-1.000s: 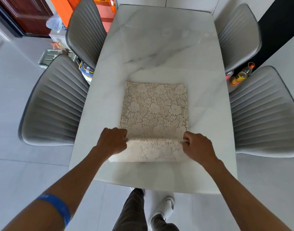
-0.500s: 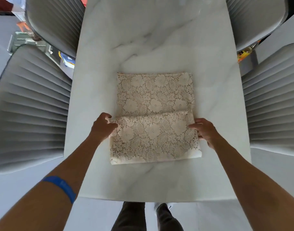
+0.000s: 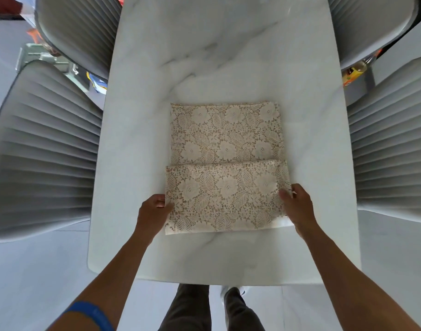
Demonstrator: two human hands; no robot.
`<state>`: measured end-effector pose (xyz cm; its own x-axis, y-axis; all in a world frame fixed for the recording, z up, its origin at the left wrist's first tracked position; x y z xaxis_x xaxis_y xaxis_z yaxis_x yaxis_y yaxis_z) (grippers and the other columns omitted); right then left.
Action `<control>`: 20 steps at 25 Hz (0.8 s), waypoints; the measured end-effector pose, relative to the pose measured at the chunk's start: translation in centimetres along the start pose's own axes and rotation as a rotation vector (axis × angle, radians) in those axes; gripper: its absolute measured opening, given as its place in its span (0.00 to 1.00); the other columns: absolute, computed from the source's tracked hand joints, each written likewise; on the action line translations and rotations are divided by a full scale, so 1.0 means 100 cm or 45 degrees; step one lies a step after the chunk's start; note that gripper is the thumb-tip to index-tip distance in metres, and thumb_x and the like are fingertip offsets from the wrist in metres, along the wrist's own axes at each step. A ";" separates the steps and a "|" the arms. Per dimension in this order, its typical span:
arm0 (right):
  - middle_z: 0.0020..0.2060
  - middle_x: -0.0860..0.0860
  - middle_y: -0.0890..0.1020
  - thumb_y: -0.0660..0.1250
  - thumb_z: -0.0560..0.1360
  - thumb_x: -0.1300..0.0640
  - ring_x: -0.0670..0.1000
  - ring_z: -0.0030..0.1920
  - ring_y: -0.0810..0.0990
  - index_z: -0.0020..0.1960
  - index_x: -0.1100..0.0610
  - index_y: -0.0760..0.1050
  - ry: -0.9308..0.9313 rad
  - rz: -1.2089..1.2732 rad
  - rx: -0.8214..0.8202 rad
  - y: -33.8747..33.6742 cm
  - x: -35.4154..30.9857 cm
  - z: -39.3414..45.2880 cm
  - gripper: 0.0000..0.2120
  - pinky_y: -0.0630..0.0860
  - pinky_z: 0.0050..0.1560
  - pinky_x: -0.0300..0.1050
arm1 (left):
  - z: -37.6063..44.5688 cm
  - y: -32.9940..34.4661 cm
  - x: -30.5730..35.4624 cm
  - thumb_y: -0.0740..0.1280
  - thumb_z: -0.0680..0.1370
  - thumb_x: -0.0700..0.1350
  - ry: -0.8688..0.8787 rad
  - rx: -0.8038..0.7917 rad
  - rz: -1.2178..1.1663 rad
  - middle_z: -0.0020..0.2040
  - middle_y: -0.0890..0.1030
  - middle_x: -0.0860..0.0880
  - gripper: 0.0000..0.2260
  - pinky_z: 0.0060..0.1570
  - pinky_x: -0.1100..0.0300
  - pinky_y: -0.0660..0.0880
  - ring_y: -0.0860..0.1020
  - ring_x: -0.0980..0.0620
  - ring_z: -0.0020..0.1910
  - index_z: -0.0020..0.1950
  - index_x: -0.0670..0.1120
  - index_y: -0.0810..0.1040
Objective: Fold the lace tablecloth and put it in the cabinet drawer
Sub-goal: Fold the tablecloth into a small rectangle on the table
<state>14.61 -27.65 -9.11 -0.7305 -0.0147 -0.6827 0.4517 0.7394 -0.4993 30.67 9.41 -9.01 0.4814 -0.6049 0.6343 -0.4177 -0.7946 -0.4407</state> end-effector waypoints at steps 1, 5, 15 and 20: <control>0.38 0.60 0.77 0.66 0.76 0.53 0.54 0.37 0.72 0.44 0.60 0.72 0.000 0.030 -0.012 -0.003 0.002 -0.001 0.10 0.70 0.39 0.50 | -0.001 -0.001 0.001 0.72 0.74 0.44 0.038 0.063 0.116 0.43 0.83 0.51 0.06 0.44 0.58 0.75 0.81 0.51 0.44 0.50 0.46 0.80; 0.34 0.49 0.72 0.69 0.75 0.53 0.52 0.37 0.70 0.38 0.55 0.70 -0.040 -0.121 0.010 -0.014 0.010 -0.001 0.11 0.66 0.38 0.45 | -0.009 0.003 0.010 0.70 0.74 0.46 0.165 0.273 0.418 0.38 0.80 0.52 0.05 0.46 0.57 0.73 0.79 0.49 0.41 0.47 0.46 0.81; 0.48 0.54 0.80 0.70 0.71 0.44 0.57 0.50 0.79 0.54 0.58 0.73 0.070 -0.400 0.053 -0.017 0.027 -0.021 0.20 0.73 0.50 0.49 | -0.034 0.022 -0.023 0.70 0.73 0.52 -0.056 0.341 0.283 0.44 0.80 0.49 0.13 0.45 0.54 0.70 0.76 0.47 0.43 0.49 0.46 0.74; 0.46 0.55 0.80 0.69 0.74 0.48 0.55 0.46 0.78 0.50 0.59 0.75 0.171 -0.264 -0.171 -0.021 0.029 -0.021 0.15 0.73 0.44 0.48 | -0.041 0.023 -0.034 0.71 0.73 0.48 -0.176 0.231 0.144 0.42 0.82 0.47 0.11 0.49 0.51 0.76 0.80 0.43 0.46 0.49 0.43 0.77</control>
<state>10.52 -27.81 -8.91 -0.8658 -0.0920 -0.4919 0.2202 0.8127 -0.5395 24.89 9.84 -9.62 0.5453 -0.6822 0.4871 -0.3358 -0.7102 -0.6188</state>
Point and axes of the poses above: each hand's wrist, its own z-axis towards the middle knuckle, its own y-axis out of the palm, x = y × z, the point moved 5 cm from there along z, towards the middle knuckle
